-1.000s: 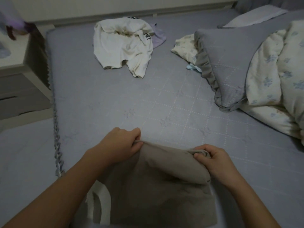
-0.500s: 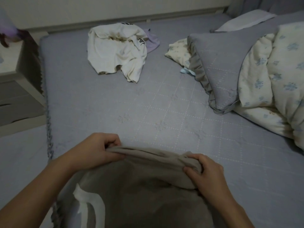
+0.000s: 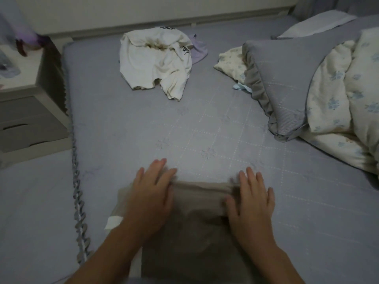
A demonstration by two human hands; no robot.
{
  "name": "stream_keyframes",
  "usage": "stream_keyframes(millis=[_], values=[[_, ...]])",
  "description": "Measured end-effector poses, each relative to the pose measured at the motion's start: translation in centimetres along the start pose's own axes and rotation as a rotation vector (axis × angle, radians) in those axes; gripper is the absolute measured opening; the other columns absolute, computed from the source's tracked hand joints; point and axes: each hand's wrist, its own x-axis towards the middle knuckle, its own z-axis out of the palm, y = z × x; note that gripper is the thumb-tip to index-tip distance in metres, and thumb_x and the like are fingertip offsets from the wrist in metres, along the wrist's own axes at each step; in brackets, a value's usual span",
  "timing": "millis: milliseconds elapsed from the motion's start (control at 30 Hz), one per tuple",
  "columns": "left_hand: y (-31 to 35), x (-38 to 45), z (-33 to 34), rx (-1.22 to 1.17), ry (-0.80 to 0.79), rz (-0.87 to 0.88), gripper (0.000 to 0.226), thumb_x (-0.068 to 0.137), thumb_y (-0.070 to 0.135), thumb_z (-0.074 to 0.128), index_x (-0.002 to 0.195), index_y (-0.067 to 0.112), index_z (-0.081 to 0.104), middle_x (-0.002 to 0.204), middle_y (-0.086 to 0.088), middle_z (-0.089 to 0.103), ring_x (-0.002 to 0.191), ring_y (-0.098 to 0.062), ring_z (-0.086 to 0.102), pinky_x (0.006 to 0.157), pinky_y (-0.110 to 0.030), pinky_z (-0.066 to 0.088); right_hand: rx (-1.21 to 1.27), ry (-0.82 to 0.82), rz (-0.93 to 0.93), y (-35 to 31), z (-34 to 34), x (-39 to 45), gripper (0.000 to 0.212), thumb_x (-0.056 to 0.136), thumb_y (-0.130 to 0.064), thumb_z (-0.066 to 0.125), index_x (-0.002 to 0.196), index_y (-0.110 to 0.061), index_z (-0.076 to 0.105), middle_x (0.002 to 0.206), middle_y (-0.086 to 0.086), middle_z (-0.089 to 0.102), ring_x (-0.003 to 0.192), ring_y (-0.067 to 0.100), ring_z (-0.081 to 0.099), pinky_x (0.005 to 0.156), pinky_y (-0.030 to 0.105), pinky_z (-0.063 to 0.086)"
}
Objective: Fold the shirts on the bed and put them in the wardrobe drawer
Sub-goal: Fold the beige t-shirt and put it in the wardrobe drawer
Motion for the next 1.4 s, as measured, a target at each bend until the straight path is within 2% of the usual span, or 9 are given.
stream_keyframes(millis=[167, 233, 333, 467, 667, 767, 933, 1200, 1400], values=[[0.9, -4.7, 3.2, 0.087, -0.269, 0.108, 0.060, 0.096, 0.053, 0.033, 0.148, 0.024, 0.041, 0.160, -0.004, 0.024, 0.147, -0.027, 0.027, 0.116, -0.049, 0.015, -0.069, -0.235, -0.362, -2.2, 3.7, -3.7, 0.073, 0.091, -0.049, 0.039, 0.151, -0.008, 0.034, 0.161, 0.007, 0.021, 0.149, 0.027, 0.023, 0.118, 0.043, 0.014], [-1.9, -6.2, 3.2, 0.124, -0.283, 0.005, 0.068, 0.094, 0.062, 0.030, 0.149, 0.023, 0.039, 0.160, -0.005, 0.024, 0.147, -0.027, 0.026, 0.117, -0.048, 0.016, -0.131, -0.284, -0.301, 0.3, 4.1, -3.1, 0.079, 0.092, -0.056, 0.034, 0.155, -0.011, 0.020, 0.163, 0.003, 0.006, 0.152, 0.022, 0.014, 0.122, 0.033, 0.009], [-5.0, -7.8, 2.0, 0.193, -0.326, -0.212, 0.079, 0.090, 0.072, 0.015, 0.155, 0.028, 0.023, 0.163, -0.002, 0.015, 0.149, -0.027, 0.020, 0.114, -0.052, 0.022, -0.211, -0.212, -0.230, 2.8, 3.8, -2.3, 0.079, 0.091, -0.056, 0.032, 0.154, -0.007, 0.027, 0.163, 0.008, 0.019, 0.150, 0.025, 0.022, 0.121, 0.044, 0.009], [-6.1, -8.8, 1.1, 0.066, -0.388, -0.406, 0.083, 0.083, 0.078, 0.011, 0.155, 0.038, -0.001, 0.165, 0.003, -0.002, 0.151, -0.026, 0.008, 0.117, -0.049, 0.017, -0.180, -0.217, -0.053, 4.6, 3.1, -1.9, 0.073, 0.098, -0.050, 0.025, 0.158, -0.015, 0.002, 0.166, 0.004, -0.004, 0.153, 0.025, 0.003, 0.122, 0.048, 0.003], [-4.2, -7.3, -0.9, -0.600, -0.082, -0.883, 0.081, 0.078, 0.035, 0.080, 0.144, 0.012, 0.039, 0.132, -0.014, 0.052, 0.117, -0.031, 0.054, 0.096, -0.036, 0.045, 0.367, -0.114, 0.324, 4.8, 1.1, -2.8, 0.063, 0.094, -0.037, 0.060, 0.149, -0.015, 0.038, 0.147, 0.009, 0.049, 0.128, 0.027, 0.051, 0.106, 0.038, 0.039], [-3.6, -8.6, -1.4, -0.833, -0.203, -1.147, 0.072, 0.072, 0.036, 0.085, 0.128, 0.011, 0.047, 0.111, -0.008, 0.061, 0.091, -0.020, 0.061, 0.070, -0.030, 0.050, 0.525, -0.219, 0.541, 5.0, 0.6, -3.1, 0.050, 0.089, -0.045, 0.065, 0.126, -0.012, 0.059, 0.121, 0.013, 0.065, 0.100, 0.026, 0.060, 0.091, 0.038, 0.047], [-2.5, -10.8, -2.1, -1.258, -0.388, -1.303, 0.039, 0.074, 0.022, 0.084, 0.105, 0.009, 0.065, 0.096, -0.012, 0.074, 0.087, -0.030, 0.071, 0.070, -0.040, 0.059, 0.916, -0.482, 0.691, 3.9, -1.0, -2.3, 0.033, 0.089, -0.027, 0.069, 0.117, -0.009, 0.064, 0.102, 0.011, 0.073, 0.091, 0.029, 0.069, 0.076, 0.037, 0.055], [-2.4, -14.6, -7.3, -1.728, 0.037, -1.282, 0.042, 0.068, 0.010, 0.069, 0.110, 0.004, 0.067, 0.100, -0.019, 0.074, 0.080, -0.033, 0.072, 0.062, -0.034, 0.056, 1.056, -0.398, 0.420, -2.6, -5.6, -1.3, 0.013, 0.092, -0.011, 0.062, 0.102, -0.014, 0.070, 0.099, 0.006, 0.076, 0.084, 0.020, 0.073, 0.075, 0.036, 0.053], [-11.8, -19.9, -14.9, -2.062, 0.552, -1.213, 0.039, 0.064, 0.009, 0.063, 0.100, 0.003, 0.076, 0.102, -0.021, 0.073, 0.088, -0.040, 0.070, 0.079, -0.050, 0.057, 0.987, -0.594, 0.150, -19.8, -3.8, 0.9, 0.016, 0.091, -0.015, 0.062, 0.104, -0.014, 0.070, 0.097, 0.007, 0.077, 0.086, 0.025, 0.074, 0.059, 0.029, 0.060]])
